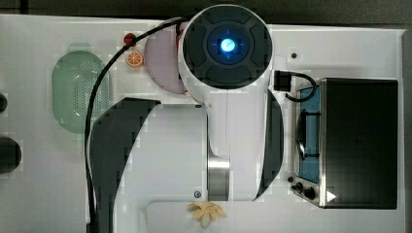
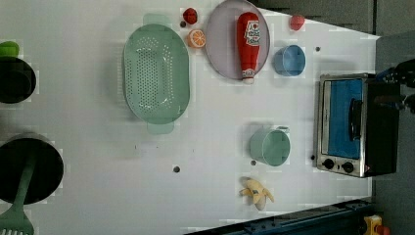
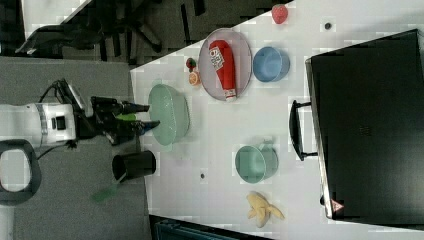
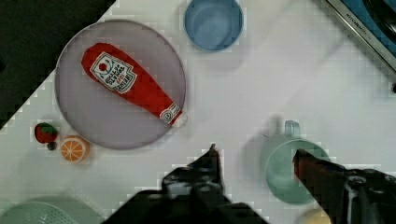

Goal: Flap open oven.

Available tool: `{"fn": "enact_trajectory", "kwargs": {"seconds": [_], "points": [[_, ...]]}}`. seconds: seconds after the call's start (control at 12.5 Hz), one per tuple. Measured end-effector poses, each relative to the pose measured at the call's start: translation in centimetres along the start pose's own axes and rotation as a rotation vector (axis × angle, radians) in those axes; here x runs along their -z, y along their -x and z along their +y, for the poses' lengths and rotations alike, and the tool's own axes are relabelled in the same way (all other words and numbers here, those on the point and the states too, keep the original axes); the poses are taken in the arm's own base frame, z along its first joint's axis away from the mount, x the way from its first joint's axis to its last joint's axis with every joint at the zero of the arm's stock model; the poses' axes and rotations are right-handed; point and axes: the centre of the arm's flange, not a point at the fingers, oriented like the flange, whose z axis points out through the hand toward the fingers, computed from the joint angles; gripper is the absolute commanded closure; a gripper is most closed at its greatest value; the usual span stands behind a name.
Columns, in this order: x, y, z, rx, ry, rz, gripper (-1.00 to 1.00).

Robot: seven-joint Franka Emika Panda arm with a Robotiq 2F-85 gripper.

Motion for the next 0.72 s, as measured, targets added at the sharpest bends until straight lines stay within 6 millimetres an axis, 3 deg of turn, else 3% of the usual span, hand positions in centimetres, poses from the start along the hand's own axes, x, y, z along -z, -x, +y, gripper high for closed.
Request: {"fn": "enact_trajectory", "kwargs": {"seconds": [0.16,0.24,0.4,0.48,0.56,0.72], "points": [[-0.6,3.4,5.2,-0.023,0.116,-0.101,-0.79],[0.6,4.4,7.4,-0.039,0.126,-0.105,-0.99],[4.6,4.8,9.3,-0.063,0.057,-0.041,-1.00],[6.7,4.7,9.7,-0.069,0.021,-0.009,-0.90],[8.1,4.6,9.9,-0.073,-0.008,0.007,-0.65],[8.7,4.8,9.8,-0.067,-0.018,0.010,-0.15]]}}
